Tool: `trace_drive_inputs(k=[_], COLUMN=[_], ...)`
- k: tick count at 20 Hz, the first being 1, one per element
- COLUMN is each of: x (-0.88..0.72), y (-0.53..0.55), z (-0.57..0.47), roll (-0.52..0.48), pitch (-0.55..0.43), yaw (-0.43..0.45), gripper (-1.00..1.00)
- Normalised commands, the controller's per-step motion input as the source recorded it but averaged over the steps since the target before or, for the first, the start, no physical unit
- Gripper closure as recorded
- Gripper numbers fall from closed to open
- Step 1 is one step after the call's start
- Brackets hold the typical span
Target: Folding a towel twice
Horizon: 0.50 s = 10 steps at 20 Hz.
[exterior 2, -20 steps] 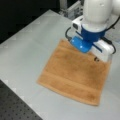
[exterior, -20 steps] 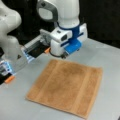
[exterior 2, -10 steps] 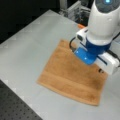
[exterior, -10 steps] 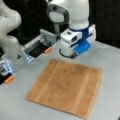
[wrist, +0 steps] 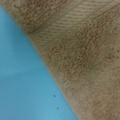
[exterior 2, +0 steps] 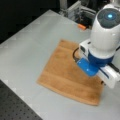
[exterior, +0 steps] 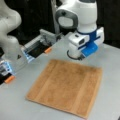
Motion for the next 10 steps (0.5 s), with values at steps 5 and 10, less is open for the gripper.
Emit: trace_drive_inputs(k=[5, 10], x=[0.43, 0.42], y=[0.38, 0.29], z=[-0.01, 0.00], roll=[-0.287, -0.366], pitch=[0.125, 0.143], yaw=[-0.064, -0.144], gripper=[-1.00, -1.00])
